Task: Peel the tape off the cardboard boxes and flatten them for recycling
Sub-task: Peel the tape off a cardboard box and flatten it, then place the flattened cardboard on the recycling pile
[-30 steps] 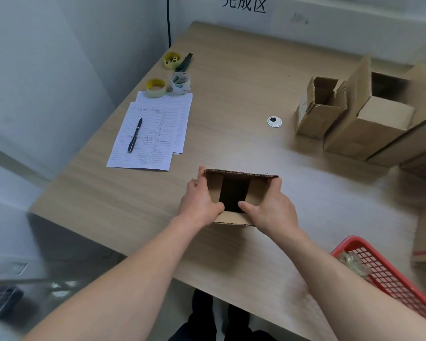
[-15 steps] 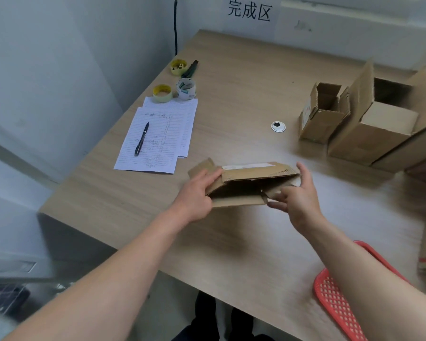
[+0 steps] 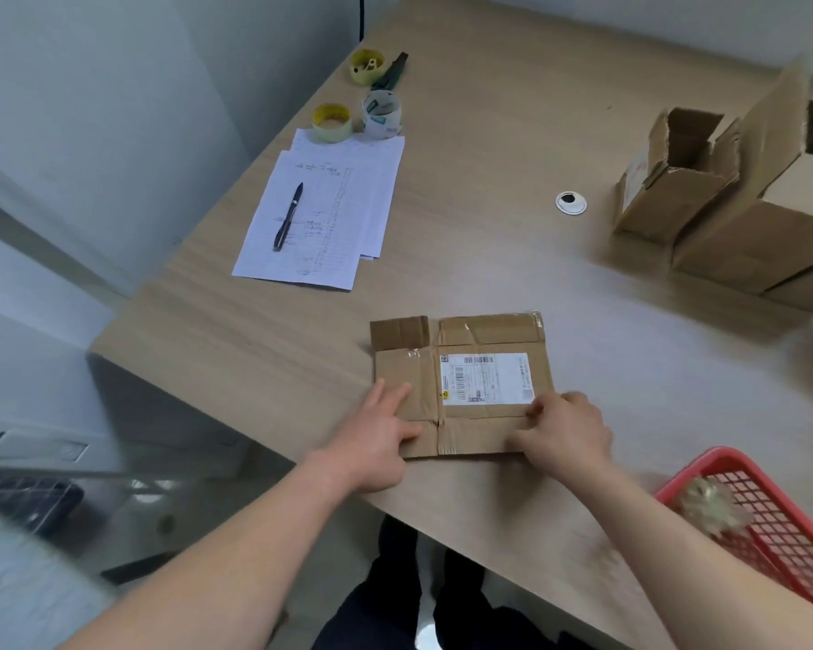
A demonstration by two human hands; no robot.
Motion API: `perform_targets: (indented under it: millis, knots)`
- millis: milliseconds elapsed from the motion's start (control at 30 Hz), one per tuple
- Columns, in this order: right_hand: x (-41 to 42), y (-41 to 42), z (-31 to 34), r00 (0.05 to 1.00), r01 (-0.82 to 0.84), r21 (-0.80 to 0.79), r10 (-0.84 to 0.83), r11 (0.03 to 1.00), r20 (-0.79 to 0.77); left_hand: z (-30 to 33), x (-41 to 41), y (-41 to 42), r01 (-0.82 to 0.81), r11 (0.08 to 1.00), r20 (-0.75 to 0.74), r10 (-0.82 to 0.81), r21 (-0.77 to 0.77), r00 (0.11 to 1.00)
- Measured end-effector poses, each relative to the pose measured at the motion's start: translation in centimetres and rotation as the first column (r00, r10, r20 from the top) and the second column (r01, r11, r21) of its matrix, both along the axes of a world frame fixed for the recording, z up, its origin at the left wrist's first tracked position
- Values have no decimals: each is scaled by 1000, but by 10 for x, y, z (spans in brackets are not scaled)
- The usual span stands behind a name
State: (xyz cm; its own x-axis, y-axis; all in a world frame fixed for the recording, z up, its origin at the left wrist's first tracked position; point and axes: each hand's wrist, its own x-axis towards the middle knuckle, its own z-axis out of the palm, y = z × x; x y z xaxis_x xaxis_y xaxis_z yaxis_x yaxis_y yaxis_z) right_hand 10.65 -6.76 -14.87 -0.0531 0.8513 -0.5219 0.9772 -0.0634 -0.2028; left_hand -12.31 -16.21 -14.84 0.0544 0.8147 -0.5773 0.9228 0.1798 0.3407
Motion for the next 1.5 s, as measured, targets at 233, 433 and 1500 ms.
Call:
perform_targets:
  millis: [233, 433, 1500]
  knots:
    - [-38, 28, -33, 900, -373, 342, 425, 863, -92, -19, -2, 54, -39, 969, -109, 67, 244, 992]
    - [-49, 42, -62, 849, -526, 218, 524, 822, 73, -46, -11, 76, 56, 990, -167, -34, 132, 985]
    - [0, 16, -69, 927, -176, 375, 281, 910, -246, -52, 54, -3, -497, 843, 70, 494, 206, 867]
